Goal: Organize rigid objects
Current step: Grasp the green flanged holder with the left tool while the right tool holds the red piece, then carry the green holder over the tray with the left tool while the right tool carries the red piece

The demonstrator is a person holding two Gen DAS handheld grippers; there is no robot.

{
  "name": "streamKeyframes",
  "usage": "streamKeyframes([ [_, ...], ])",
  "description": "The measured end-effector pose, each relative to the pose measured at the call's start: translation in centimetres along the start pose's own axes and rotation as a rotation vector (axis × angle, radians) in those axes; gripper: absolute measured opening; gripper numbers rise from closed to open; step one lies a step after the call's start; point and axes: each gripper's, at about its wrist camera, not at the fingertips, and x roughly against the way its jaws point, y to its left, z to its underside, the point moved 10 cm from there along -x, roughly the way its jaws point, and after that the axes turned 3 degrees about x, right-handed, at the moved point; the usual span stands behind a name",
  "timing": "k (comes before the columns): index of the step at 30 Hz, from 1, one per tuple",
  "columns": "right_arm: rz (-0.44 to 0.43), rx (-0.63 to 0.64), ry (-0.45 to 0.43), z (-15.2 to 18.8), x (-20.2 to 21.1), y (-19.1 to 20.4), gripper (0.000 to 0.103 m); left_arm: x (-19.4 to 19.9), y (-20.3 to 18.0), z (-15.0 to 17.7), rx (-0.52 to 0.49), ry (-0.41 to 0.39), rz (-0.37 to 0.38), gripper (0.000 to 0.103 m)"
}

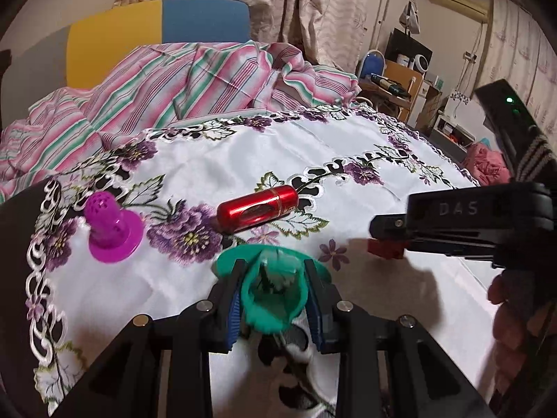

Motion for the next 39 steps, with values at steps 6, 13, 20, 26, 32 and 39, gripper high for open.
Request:
streamKeyframes([
  [6,0.015,0.082,0.016,0.4,-0.5,1.2,0.050,1.8,1.2,1.1,0.069,-0.009,0.000,0.031],
  [13,0.034,0.110,0.016,0.1,-0.7,1.3,0.050,4.0,3.2,3.2,0.157,-0.006,0.008,0.030],
  [20,0.035,0.154,0.012,0.4,-0.5,1.9,0.050,7.2,4.6,5.1,0.204,-0.037,0.010,0.030],
  [26,-0.001,0.219,-0.009,0.6,0.0,3.7,0.050,10.2,6.3,7.1,0.257,-0.054,0.009,0.031],
  [32,0.000,0.300,-0.037,0.8,0.4,5.3,0.050,13.2,7.9,8.8,0.297,-0.073,-0.002,0.031],
  [39,-0.005,0.334,-0.059,0.7,0.7,6.0,0.050,16.5,10.1,10.0,0.327,-0.106,-0.019,0.031],
])
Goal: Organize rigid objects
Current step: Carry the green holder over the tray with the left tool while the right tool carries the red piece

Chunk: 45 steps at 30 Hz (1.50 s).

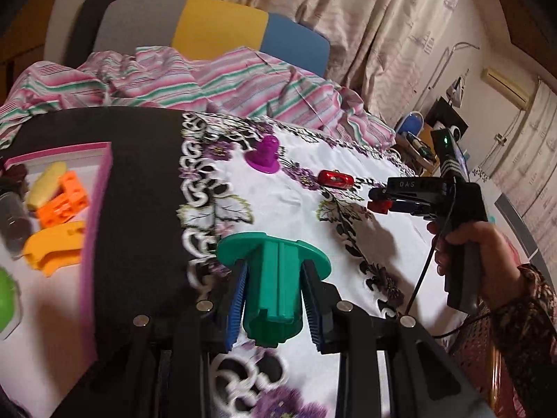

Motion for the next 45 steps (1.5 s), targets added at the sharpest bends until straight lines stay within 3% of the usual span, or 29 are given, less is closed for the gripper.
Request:
streamKeyframes([
  [15,-0.052,0.064,-0.054,-0.5,0.9,2.3,0.050,5.8,6.9,0.1,0.120,-0.064,-0.062,0.031],
  [27,-0.100,0.129,-0.178,-1.8,3.5,4.7,0.050,9.6,14.8,2.3,0.205,-0.049,-0.204,0.031],
  [32,-0.112,0.239,-0.223,-1.1,5.2,8.1,0.050,10.6,16.2,3.6,0.199,-0.034,-0.238,0.029],
  [45,-0.332,0.369,-0.178,5.8,7.9,19.9,0.050,12.1,17.4,5.0,0.209,-0.030,-0.257,0.029],
])
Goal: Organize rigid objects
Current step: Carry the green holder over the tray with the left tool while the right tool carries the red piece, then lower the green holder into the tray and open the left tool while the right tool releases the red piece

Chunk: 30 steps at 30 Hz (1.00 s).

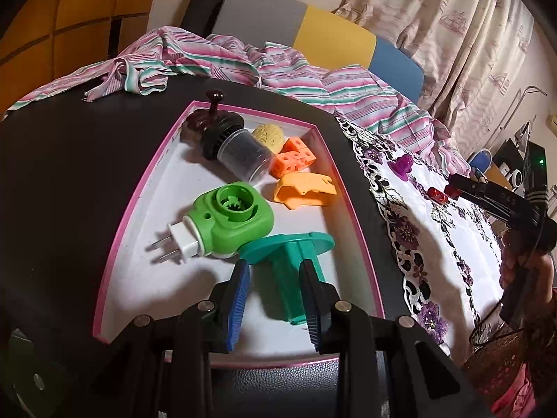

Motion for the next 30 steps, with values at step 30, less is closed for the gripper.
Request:
streamKeyframes([
  [30,-0.151,0.188,0.186,4.6,-6.4,20.7,0.050,4.2,2.1,0.3,-0.008,-0.099,-0.060,0.047],
])
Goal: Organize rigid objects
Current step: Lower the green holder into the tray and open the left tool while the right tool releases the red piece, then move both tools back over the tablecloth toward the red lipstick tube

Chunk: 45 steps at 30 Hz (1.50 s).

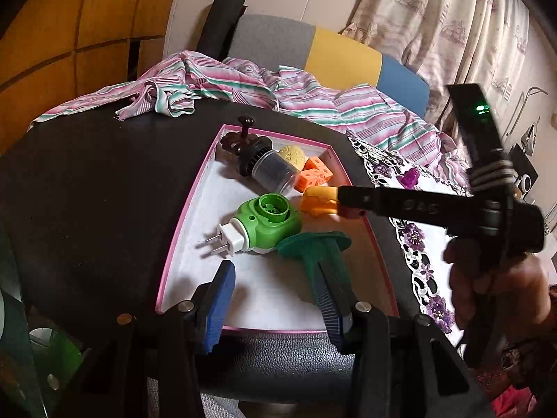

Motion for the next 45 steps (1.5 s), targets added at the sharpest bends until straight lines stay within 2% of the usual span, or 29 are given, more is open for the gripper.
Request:
streamKeyframes([
  [9,-0.012,-0.031,0.004,0.4,0.4,-0.7,0.050,0.4,-0.9,-0.3,0.008,-0.005,0.036,0.047],
  [17,0.002,-0.048,-0.021,0.9,3.1,-3.5,0.053,0.1,-4.8,-0.5,-0.049,0.011,0.098,0.047],
  [21,0.042,-0.069,-0.011,1.3,4.0,-6.0,0.054,-0.3,-7.4,-0.8,-0.096,0.027,0.127,0.047],
  [24,0.070,-0.109,-0.005,1.7,4.7,-8.9,0.058,-0.8,-9.4,-1.0,-0.127,0.045,0.155,0.047],
  [30,0.152,-0.208,0.011,2.6,6.0,-16.1,0.058,-2.3,-14.7,-1.0,-0.220,0.087,0.207,0.047],
  [37,0.241,-0.401,0.028,4.1,7.8,-25.8,0.060,-4.3,-19.5,-0.2,-0.277,0.153,0.251,0.047],
  [40,0.281,-0.512,0.059,5.0,8.2,-30.0,0.061,-5.0,-20.6,0.0,-0.285,0.174,0.257,0.047],
  [45,0.309,-0.660,0.029,5.1,8.6,-35.5,0.061,-6.1,-21.4,0.1,-0.274,0.192,0.256,0.047],
])
